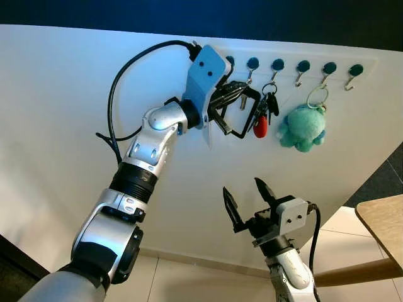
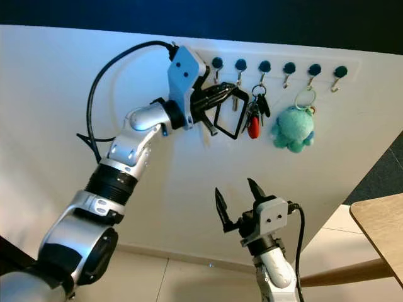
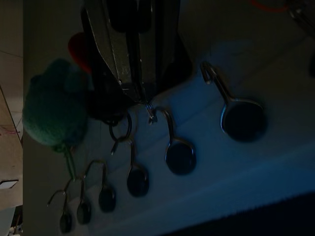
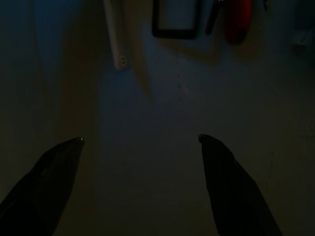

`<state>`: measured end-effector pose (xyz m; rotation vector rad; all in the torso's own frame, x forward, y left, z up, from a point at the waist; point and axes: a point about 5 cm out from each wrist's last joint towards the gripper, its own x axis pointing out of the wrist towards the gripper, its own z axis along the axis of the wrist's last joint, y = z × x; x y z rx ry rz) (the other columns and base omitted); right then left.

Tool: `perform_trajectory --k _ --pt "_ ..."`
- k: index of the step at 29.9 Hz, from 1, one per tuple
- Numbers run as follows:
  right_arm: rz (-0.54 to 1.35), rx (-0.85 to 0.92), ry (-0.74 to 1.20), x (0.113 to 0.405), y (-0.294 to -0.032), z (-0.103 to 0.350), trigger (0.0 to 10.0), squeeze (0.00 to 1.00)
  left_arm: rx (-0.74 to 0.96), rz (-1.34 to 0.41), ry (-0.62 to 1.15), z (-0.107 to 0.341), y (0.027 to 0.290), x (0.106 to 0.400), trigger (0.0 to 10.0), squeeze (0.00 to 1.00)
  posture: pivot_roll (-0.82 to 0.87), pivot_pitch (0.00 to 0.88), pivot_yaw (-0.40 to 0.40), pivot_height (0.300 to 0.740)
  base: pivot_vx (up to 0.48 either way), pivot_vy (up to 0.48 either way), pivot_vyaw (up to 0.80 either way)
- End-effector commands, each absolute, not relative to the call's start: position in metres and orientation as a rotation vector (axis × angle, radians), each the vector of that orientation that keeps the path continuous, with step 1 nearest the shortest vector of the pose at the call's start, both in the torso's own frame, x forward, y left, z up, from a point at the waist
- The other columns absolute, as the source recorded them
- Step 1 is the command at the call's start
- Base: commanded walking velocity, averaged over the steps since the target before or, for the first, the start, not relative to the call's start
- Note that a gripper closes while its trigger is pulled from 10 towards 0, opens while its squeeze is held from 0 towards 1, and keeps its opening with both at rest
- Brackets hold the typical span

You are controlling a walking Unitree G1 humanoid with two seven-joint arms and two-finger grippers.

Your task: Hang keys on a hook

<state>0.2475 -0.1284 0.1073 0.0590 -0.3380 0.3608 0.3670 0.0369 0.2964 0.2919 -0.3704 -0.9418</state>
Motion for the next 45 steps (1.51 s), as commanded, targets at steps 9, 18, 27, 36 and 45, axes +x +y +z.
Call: perform_trajectory --k 9,18,27,36,45 --pt "0.356 0.064 -0.331 0.246 -0.129 0.109 10.0 0.00 0.323 -0.918 -0.293 0.288 0.040 0.372 10.0 0.00 0.04 0.053 0.003 0.740 0.000 0.000 0.00" --pt "0.355 0.068 -0.334 0.247 -0.129 0.111 10.0 0.00 0.303 -0.906 -0.299 0.291 0.042 0.372 10.0 0.00 0.04 0.051 0.003 0.740 0.000 0.000 0.00" --pt "0.352 0.068 -0.339 0.247 -0.130 0.112 10.0 0.00 0.264 -0.897 -0.315 0.297 0.043 0.372 10.0 0.00 0.04 0.053 0.003 0.740 0.000 0.000 0.00" --pt "0.338 0.068 -0.327 0.244 -0.132 0.109 10.0 0.00 0.149 -0.959 -0.300 0.297 0.057 0.367 10.0 0.00 0.04 0.059 0.007 0.740 0.000 0.000 0.00" --pt "0.332 0.069 -0.320 0.243 -0.134 0.107 10.0 0.00 0.036 -1.024 -0.313 0.294 0.067 0.356 10.0 0.00 0.04 0.063 0.002 0.740 0.000 0.000 0.00"
